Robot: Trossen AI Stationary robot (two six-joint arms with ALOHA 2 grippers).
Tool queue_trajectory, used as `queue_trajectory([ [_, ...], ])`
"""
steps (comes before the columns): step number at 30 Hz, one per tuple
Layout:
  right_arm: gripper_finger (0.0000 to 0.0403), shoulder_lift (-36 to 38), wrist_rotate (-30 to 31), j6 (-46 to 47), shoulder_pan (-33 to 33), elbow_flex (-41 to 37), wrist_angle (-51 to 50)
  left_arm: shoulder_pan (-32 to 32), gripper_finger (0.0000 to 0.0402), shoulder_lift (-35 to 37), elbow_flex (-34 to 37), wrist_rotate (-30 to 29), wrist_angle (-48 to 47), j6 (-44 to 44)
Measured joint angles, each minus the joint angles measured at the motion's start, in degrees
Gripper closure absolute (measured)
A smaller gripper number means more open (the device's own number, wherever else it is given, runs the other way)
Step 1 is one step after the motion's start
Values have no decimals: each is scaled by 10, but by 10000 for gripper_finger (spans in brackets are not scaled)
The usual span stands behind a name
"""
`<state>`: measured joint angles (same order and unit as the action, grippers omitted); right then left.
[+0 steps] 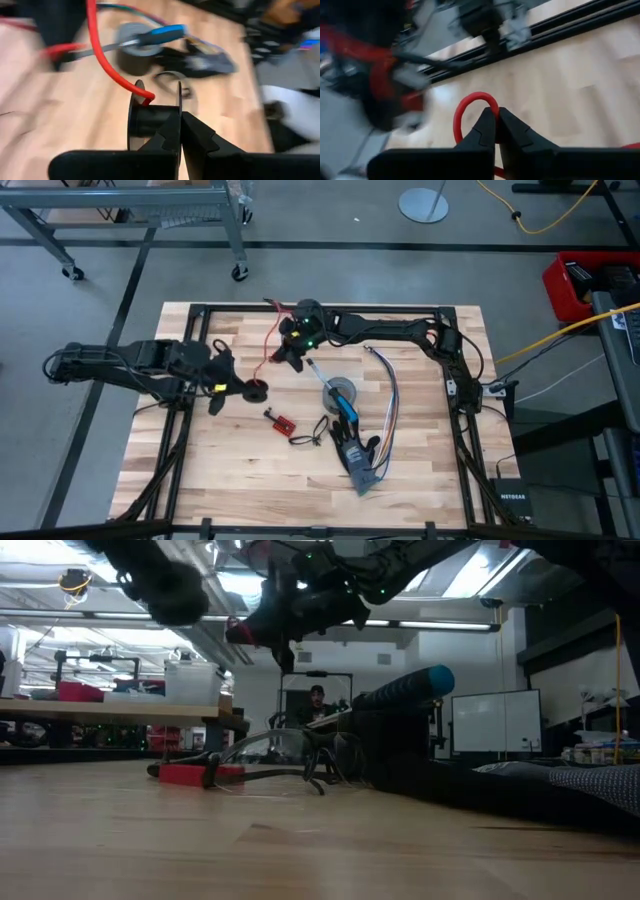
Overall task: Coil cords
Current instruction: Uncoil the red wire from the spool
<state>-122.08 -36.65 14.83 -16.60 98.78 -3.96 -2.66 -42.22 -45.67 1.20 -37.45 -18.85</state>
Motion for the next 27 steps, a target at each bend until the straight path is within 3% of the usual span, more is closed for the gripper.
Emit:
queue_trajectory([
  [6,397,0,-77,-1,1,0,-69,0,401,11,0,-113,-32,-2],
  [13,397,1,-95,-32,9,0,-163,0,401,38,0,-266,-86,-16],
  [18,397,0,-94,-42,20,0,-176,1,402,53,0,-376,-117,-39],
  [21,389,1,-89,-42,24,0,-168,1,401,60,0,-399,-117,-32],
  [27,335,1,-48,-43,28,0,-168,1,402,71,0,-416,-117,-22],
])
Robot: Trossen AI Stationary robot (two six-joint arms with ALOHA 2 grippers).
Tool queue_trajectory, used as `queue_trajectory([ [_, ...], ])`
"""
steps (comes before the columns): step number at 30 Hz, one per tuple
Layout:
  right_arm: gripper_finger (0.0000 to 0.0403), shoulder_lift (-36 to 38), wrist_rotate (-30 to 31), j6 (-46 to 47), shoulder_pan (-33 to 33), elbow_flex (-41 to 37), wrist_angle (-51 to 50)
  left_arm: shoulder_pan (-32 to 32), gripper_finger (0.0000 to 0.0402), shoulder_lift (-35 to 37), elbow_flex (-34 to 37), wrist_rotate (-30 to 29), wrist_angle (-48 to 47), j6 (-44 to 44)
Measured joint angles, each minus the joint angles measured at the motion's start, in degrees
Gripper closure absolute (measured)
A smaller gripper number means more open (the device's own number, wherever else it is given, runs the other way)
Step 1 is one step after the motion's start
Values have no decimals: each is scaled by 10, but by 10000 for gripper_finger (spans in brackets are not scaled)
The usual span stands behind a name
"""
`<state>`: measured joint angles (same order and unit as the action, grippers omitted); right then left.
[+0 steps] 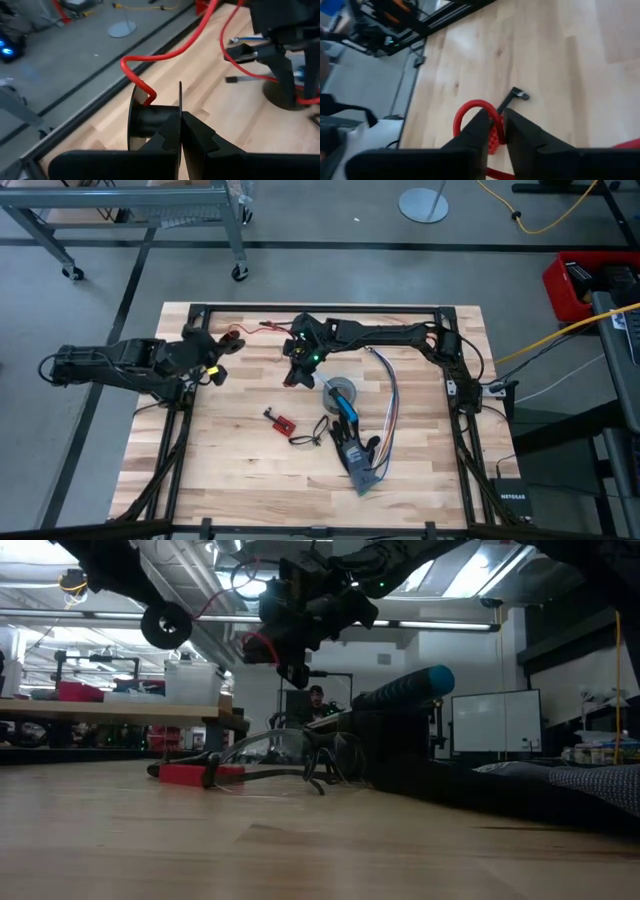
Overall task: Coil cords
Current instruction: Uncoil the red wire from the spool
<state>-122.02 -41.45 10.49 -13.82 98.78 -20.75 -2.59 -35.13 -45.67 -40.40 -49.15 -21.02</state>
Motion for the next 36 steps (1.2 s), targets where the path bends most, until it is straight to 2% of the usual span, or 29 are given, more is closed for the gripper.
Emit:
queue_trajectory([
  [4,309,0,53,0,0,0,-2,0,401,4,0,-88,1,0],
  [9,286,0,128,0,-1,0,-3,0,401,10,0,-250,3,-3],
  [15,267,0,237,0,-1,0,-3,0,402,23,0,-438,3,-48],
  [18,263,0,294,0,-1,0,-3,0,401,36,0,-487,4,-58],
  [22,264,0,339,-3,-1,0,1,0,401,52,0,-467,5,-42],
  [26,265,0,384,-18,-4,0,14,0,401,60,0,-393,5,-19],
  [31,265,0,392,-20,-14,0,40,0,402,60,0,-241,5,48],
  [36,265,0,361,-20,-16,0,71,0,401,60,0,-85,12,93],
])
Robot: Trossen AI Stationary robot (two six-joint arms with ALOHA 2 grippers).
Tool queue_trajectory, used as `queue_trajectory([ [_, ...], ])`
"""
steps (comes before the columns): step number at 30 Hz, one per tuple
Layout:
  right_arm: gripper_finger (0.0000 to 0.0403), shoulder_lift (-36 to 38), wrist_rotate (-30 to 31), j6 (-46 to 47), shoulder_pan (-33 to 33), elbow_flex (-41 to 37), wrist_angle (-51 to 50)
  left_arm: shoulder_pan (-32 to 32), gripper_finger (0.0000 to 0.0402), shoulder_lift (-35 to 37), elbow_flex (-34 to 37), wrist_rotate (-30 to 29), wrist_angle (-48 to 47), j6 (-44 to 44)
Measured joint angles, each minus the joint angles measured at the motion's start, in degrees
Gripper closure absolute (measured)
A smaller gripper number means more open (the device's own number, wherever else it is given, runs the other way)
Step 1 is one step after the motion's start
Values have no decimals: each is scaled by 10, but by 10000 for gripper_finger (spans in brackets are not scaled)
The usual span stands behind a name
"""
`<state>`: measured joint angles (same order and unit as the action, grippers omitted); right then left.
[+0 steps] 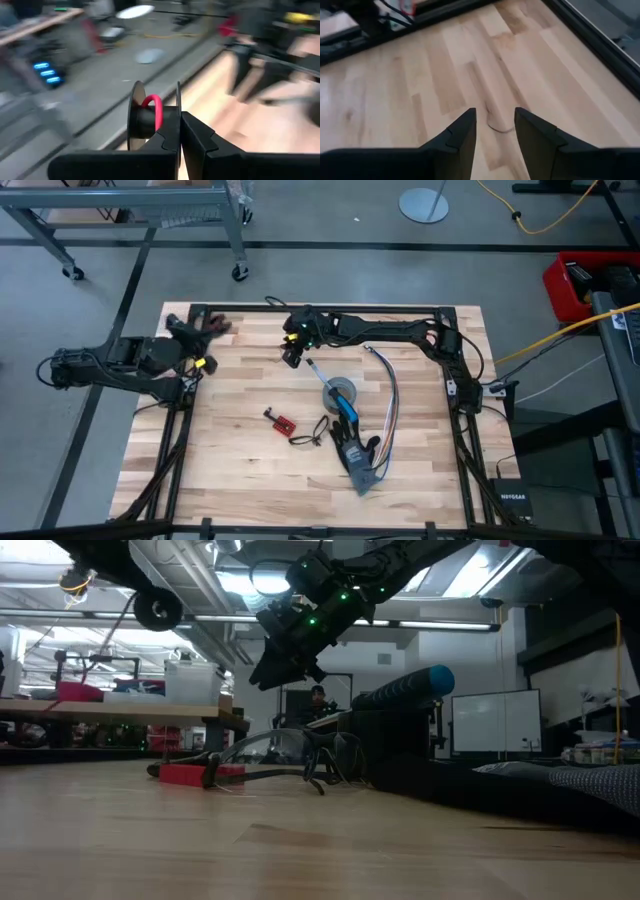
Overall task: Coil cords
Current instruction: Uncoil the red wire from the spool
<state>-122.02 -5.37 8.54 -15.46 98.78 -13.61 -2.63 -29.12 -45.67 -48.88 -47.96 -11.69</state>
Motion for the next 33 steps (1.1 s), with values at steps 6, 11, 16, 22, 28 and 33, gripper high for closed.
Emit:
queue_trajectory([
  [6,265,0,-70,0,1,0,72,0,401,-1,0,165,88,76],
  [11,265,0,-167,13,1,0,169,0,401,-2,0,186,144,122],
  [16,265,0,-222,37,1,0,259,0,401,-2,0,188,158,121],
  [22,265,0,-227,39,1,0,293,0,401,-2,0,240,150,57],
  [28,265,0,-265,37,1,0,222,0,401,-2,0,279,56,-120],
  [33,265,0,-289,31,1,0,145,0,401,-2,0,317,13,-261],
])
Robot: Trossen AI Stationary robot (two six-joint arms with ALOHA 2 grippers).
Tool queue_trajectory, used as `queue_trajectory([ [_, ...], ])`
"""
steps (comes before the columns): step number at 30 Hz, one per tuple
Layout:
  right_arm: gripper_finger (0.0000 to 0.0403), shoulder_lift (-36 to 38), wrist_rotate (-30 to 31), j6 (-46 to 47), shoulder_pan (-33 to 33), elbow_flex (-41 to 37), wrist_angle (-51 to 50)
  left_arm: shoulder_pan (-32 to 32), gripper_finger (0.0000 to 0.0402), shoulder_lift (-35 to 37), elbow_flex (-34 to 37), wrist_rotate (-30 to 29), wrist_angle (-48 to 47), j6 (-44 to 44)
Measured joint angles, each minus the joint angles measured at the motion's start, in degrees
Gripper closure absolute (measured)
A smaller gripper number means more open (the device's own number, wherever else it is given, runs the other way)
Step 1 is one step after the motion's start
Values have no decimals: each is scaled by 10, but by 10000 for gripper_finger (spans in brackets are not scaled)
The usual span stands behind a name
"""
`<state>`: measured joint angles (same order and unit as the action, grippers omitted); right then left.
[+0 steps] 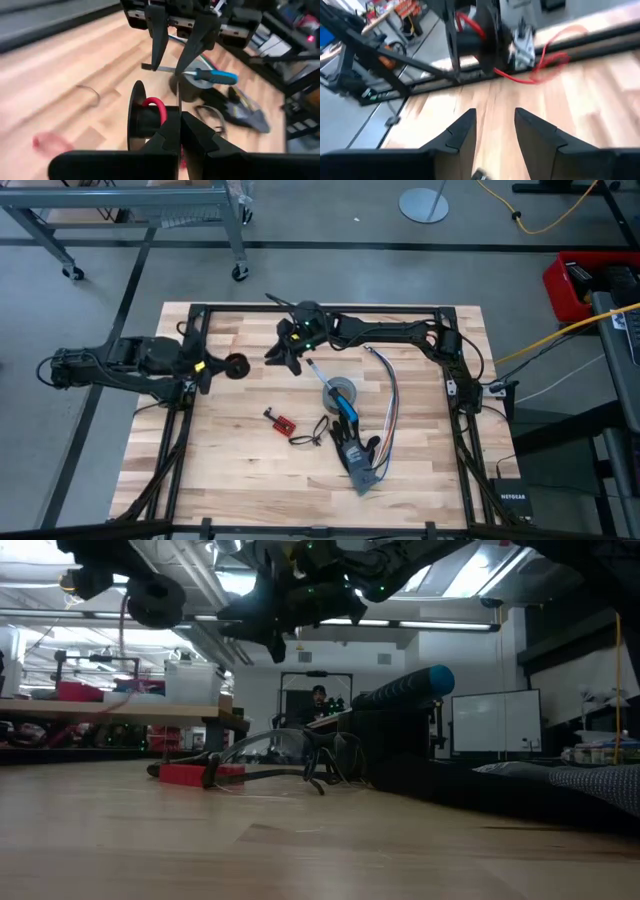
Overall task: Coil cords
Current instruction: Uncoil the red wire from the spool
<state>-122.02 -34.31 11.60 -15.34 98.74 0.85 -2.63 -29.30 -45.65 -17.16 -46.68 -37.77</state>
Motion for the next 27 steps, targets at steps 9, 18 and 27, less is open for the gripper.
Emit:
queue_trajectory([
  [9,265,0,-51,0,21,0,-5,0,401,0,0,41,108,-113],
  [18,265,0,-58,-65,66,0,-5,0,401,-8,0,-13,223,-193],
  [27,265,0,-32,-167,92,11,-10,1,402,-62,0,-78,391,-132],
])
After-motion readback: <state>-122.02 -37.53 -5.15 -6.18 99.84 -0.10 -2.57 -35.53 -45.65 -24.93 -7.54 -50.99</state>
